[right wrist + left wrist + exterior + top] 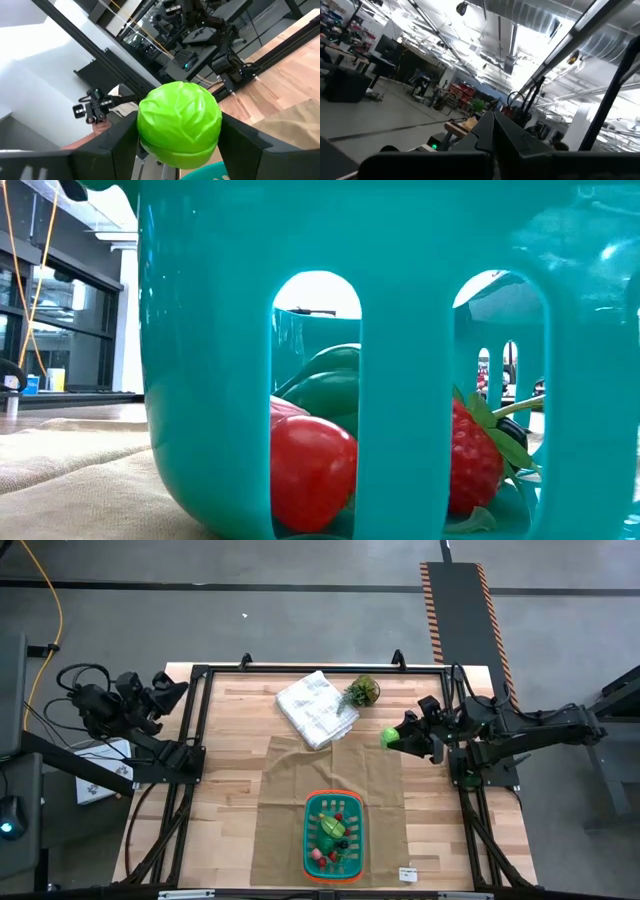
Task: Pick and placing Produce into tupperware
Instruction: Put the green cabbage into the blue bin
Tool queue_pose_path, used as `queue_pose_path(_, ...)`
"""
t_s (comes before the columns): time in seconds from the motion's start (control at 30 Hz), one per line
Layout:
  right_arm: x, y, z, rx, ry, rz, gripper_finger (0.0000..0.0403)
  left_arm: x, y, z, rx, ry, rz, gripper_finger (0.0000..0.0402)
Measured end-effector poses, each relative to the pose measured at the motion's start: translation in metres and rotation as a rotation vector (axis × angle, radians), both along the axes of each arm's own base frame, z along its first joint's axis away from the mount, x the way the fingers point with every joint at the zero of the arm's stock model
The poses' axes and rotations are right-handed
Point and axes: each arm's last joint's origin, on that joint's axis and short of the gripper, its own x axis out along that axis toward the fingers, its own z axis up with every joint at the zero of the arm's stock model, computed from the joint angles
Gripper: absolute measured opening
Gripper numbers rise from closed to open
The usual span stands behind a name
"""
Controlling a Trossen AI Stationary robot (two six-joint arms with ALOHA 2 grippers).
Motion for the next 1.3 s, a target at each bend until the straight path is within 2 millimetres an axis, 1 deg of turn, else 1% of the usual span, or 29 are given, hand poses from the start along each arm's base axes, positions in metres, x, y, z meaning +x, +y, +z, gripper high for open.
queue_pose_path(0.13,0.0,-0.001,0.002,0.004,-0.014,-0.022,0.0216,0.002,0.001,-0.006,-0.015,0.061,0.037,0.0)
queue_pose_path(0.2,0.0,-0.001,0.002,0.005,-0.018,-0.028,0.0216,-0.001,0.001,-0.005,-0.019,0.078,0.044,0.0)
queue_pose_path(0.37,0.0,-0.001,0.002,0.005,-0.02,-0.032,0.0216,-0.016,0.007,0.005,-0.032,0.125,0.086,0.0)
queue_pose_path(0.47,0.0,-0.001,0.002,0.005,-0.02,-0.038,0.0216,-0.033,0.013,0.014,-0.061,0.137,0.078,0.0)
queue_pose_path(0.53,0.0,-0.001,0.002,0.005,-0.02,-0.039,0.0216,-0.039,0.015,0.013,-0.086,0.166,0.079,0.0)
queue_pose_path(0.63,0.001,-0.001,0.001,0.003,-0.016,-0.048,0.0216,-0.04,0.016,0.009,-0.121,0.199,0.085,0.0)
queue_pose_path(0.7,0.002,-0.001,0.001,0.002,-0.01,-0.049,0.0216,-0.035,0.014,0.003,-0.137,0.222,0.08,0.0)
queue_pose_path(0.83,0.007,-0.001,-0.002,0.001,0.007,-0.052,0.0216,-0.02,0.01,-0.011,-0.162,0.246,0.097,0.0)
queue_pose_path(0.93,0.011,-0.001,-0.004,0.001,0.02,-0.052,0.0216,-0.009,0.006,-0.022,-0.191,0.259,0.079,0.0)
queue_pose_path(1.07,0.015,0.0,-0.007,0.006,0.035,-0.052,0.0216,0.006,0.0,-0.029,-0.2,0.203,0.008,0.0)
queue_pose_path(1.3,0.016,0.0,-0.007,0.008,0.03,-0.052,0.0216,0.029,-0.011,-0.037,-0.105,0.049,-0.117,0.0)
